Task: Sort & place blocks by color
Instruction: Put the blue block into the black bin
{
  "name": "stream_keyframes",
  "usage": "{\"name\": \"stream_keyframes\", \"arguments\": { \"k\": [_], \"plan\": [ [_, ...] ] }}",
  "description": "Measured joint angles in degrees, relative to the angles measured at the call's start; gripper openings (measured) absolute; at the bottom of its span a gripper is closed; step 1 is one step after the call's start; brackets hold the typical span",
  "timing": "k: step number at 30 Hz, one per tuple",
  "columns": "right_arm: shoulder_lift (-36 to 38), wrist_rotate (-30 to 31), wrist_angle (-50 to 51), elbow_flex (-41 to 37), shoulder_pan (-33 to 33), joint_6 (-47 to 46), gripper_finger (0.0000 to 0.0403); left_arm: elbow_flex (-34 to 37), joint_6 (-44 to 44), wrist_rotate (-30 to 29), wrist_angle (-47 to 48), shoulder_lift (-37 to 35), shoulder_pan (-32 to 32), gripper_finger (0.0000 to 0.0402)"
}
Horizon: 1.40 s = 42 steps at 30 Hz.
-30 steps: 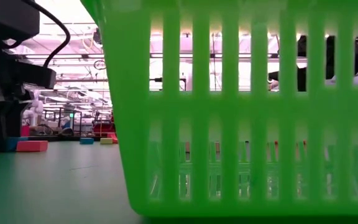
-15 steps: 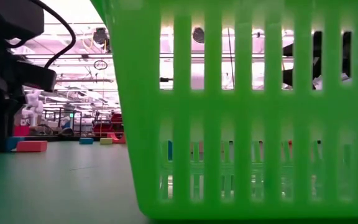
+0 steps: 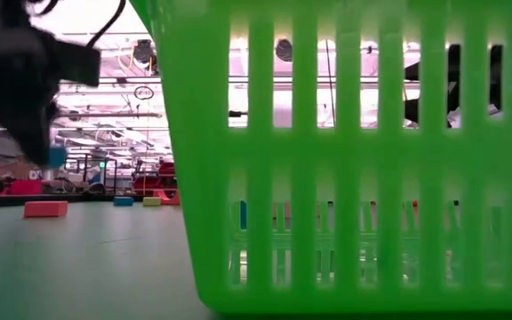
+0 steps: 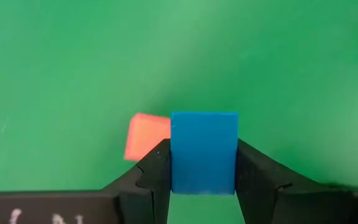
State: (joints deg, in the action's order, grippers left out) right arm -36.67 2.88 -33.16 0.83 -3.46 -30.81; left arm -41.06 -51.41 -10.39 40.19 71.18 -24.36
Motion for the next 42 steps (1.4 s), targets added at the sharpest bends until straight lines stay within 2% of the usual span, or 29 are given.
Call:
{"name": "stream_keyframes", "arguments": {
  "k": [3,10,14,17,22,29,37,42],
  "plan": [
    [0.0,0.01,0.01,0.0,-0.02,0.0,0.0254,-3.2,1.8,-0.53,-4.06,-0.02,-0.29,0.0134],
    [0.0,0.01,-0.01,0.0,-0.02,0.01,0.0254,-4.26,3.76,1.07,-24.21,-0.02,-5.64,0.0134],
    [0.0,0.01,-0.01,0.01,-0.02,0.0,0.0254,-4.26,-0.61,6.0,-29.71,-0.25,-9.9,0.0134],
    [0.02,0.01,-0.03,0.0,-0.02,0.0,0.0254,-4.26,-7.36,8.77,-31.83,-0.31,-13.89,0.0134],
    [0.02,0.01,-0.03,-0.01,-0.02,0.0,0.0254,-4.26,-23.99,9.13,-27.78,-0.07,-20.46,0.0134],
    [0.01,0.01,-0.03,-0.01,-0.01,0.0,0.0254,-4.26,-42.63,10.84,-14.39,-0.04,-26.73,0.0134],
    [0.02,0.17,-1.45,0.01,-0.02,0.0,0.0254,-4.24,-45.61,10.62,-10.44,-0.04,-27.49,0.0139],
    [0.02,0.08,-2.02,0.0,-0.01,0.01,0.0254,-4.24,-46.12,10.51,-10.0,-0.04,-27.43,0.0223]
  ]
}}
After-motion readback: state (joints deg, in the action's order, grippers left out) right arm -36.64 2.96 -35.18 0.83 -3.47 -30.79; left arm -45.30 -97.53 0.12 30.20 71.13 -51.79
